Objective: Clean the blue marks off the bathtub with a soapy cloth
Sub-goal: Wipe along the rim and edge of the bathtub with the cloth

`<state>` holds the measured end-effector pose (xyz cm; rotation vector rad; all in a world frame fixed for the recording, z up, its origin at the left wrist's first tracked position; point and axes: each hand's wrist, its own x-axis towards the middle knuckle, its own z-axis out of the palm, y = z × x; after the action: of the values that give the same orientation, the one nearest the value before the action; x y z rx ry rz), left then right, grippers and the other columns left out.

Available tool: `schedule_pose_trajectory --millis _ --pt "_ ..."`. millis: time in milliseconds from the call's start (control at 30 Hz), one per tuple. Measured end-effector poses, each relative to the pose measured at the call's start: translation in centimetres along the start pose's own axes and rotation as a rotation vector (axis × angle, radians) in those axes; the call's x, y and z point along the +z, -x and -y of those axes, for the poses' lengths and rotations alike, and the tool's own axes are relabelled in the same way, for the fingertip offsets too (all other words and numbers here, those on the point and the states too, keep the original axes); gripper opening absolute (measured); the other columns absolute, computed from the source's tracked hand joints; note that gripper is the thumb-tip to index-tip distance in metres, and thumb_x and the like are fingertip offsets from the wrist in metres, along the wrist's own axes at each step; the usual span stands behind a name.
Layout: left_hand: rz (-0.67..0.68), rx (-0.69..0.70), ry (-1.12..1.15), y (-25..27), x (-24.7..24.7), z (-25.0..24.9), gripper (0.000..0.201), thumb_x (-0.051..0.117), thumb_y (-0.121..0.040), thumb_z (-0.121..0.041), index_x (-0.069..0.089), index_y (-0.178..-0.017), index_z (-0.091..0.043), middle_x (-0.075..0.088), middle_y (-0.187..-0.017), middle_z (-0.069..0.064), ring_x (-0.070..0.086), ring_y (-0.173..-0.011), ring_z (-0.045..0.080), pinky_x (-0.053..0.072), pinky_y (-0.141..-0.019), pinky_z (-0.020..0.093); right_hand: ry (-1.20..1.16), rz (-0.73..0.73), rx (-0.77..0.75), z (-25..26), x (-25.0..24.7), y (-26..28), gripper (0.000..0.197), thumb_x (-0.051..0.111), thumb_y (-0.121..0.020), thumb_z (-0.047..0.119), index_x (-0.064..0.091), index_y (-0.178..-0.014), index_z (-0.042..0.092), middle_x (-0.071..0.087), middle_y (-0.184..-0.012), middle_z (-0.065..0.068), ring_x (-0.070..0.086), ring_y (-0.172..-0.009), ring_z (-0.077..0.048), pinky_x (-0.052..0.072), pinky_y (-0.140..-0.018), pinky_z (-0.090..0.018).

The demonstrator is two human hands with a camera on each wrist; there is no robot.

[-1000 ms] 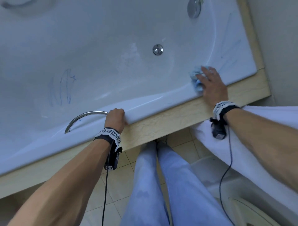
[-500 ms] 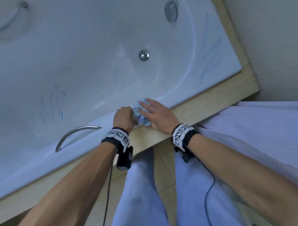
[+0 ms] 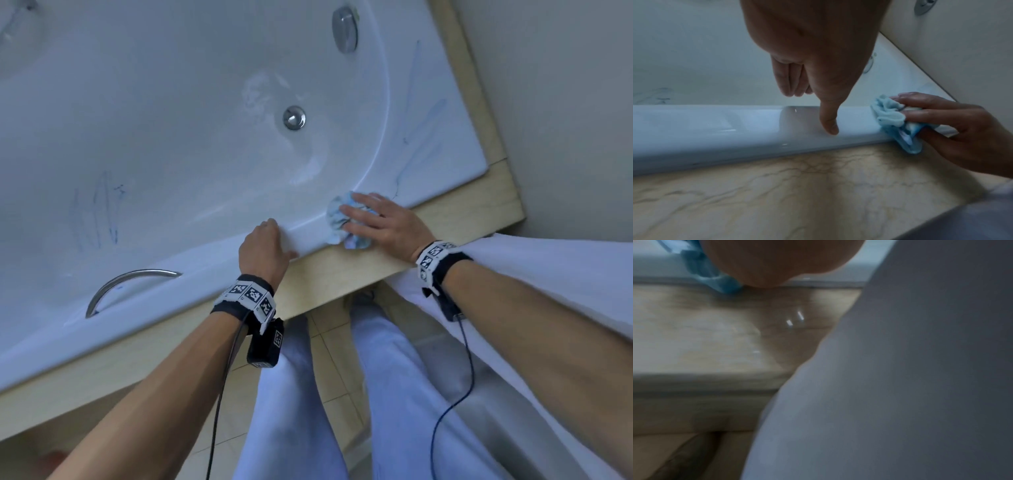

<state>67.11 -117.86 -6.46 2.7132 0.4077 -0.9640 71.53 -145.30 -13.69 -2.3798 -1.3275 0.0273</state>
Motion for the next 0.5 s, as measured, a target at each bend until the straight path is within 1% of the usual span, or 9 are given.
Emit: schedule_pose_trajectory --millis 67,100,200,233,267,333,367,433,500 --pt "0.002 0.044 -0.011 -0.3 0.0 -2.4 0.048 0.084 -0.072 -0.039 0.049 -0.091 -0.011 0.061 -0.091 0.007 0.059 -0.083 0.033 0.039 -0.062 0.034 0.01 0.032 -0.004 -3.1 -1.5 1.3 0.032 0.056 -0.101 0.003 0.066 -0.13 0.015 0.051 -0.15 -0.005 0.046 -0.139 -0.034 0.043 -0.11 -0.047" --pt "0.015 0.062 -0.02 -0.5 -0.1 -3.5 0.046 0.084 -0.073 -0.038 0.051 -0.091 -0.011 0.061 -0.091 0.008 0.059 -0.083 0.033 0.041 -0.062 0.034 0.027 0.04 0.036 -4.6 -2.2 1.7 0.035 0.055 -0.1 0.002 0.065 -0.131 0.016 0.049 -0.152 -0.003 0.043 -0.142 -0.031 0.041 -0.113 -0.043" --pt "0.07 0.108 -0.07 -1.4 -0.1 -6.1 0.036 0.082 -0.075 -0.032 0.057 -0.086 -0.008 0.063 -0.086 0.01 0.062 -0.081 0.033 0.048 -0.064 0.035 0.056 -0.01 0.241 -10.0 -3.9 2.3 0.048 0.055 -0.094 -0.011 0.057 -0.139 0.006 0.046 -0.154 -0.005 0.034 -0.147 -0.021 0.027 -0.119 -0.022" --pt "0.087 0.125 -0.098 -1.7 -0.1 -6.8 0.031 0.081 -0.076 -0.027 0.057 -0.082 -0.008 0.062 -0.084 0.011 0.063 -0.081 0.034 0.048 -0.063 0.034 0.073 -0.01 0.265 -11.9 -4.5 2.1 0.05 0.055 -0.093 -0.015 0.055 -0.14 0.003 0.046 -0.153 -0.008 0.033 -0.148 -0.02 0.026 -0.12 -0.022" --pt "0.099 0.138 -0.13 -2.1 -0.2 -7.3 0.029 0.08 -0.076 -0.021 0.055 -0.08 -0.008 0.06 -0.081 0.011 0.062 -0.079 0.034 0.046 -0.061 0.033 0.081 0.015 0.254 -13.6 -5.3 1.6 0.051 0.054 -0.092 -0.016 0.055 -0.14 0.003 0.046 -0.153 -0.01 0.034 -0.147 -0.021 0.028 -0.12 -0.026" --pt "0.122 0.156 -0.188 -2.7 -0.5 -7.9 0.029 0.079 -0.076 -0.015 0.051 -0.077 -0.009 0.051 -0.072 0.007 0.058 -0.073 0.031 0.042 -0.059 0.031 0.05 0.052 0.213 -16.2 -6.6 -0.1 0.051 0.052 -0.094 -0.014 0.054 -0.14 0.008 0.044 -0.154 -0.013 0.038 -0.145 -0.027 0.036 -0.118 -0.039" --pt "0.141 0.172 -0.213 -2.9 -0.7 -8.1 0.03 0.08 -0.076 -0.014 0.05 -0.076 -0.009 0.047 -0.069 0.005 0.055 -0.07 0.029 0.042 -0.058 0.031 0.007 0.025 0.268 -16.8 -7.4 -1.5 0.051 0.049 -0.094 -0.013 0.052 -0.14 0.011 0.042 -0.155 -0.015 0.041 -0.142 -0.031 0.038 -0.115 -0.041" --pt "0.176 0.187 -0.24 -3.2 -0.9 -8.2 0.032 0.081 -0.076 -0.016 0.05 -0.075 -0.009 0.049 -0.069 0.006 0.058 -0.07 0.03 0.044 -0.059 0.032 -0.15 -0.117 0.527 -17.9 -8.5 -3.9 0.047 0.045 -0.095 -0.007 0.056 -0.134 0.015 0.041 -0.154 -0.017 0.048 -0.135 -0.031 0.04 -0.11 -0.032" --pt "0.19 0.187 -0.251 -3.2 -1.1 -8.2 0.033 0.082 -0.077 -0.019 0.051 -0.075 -0.009 0.055 -0.073 0.008 0.063 -0.075 0.032 0.048 -0.061 0.033 -0.071 -0.219 0.778 -18.8 -9.0 -6.2 0.041 0.048 -0.094 0.0 0.066 -0.128 0.015 0.051 -0.148 -0.01 0.05 -0.132 -0.029 0.036 -0.111 -0.026"
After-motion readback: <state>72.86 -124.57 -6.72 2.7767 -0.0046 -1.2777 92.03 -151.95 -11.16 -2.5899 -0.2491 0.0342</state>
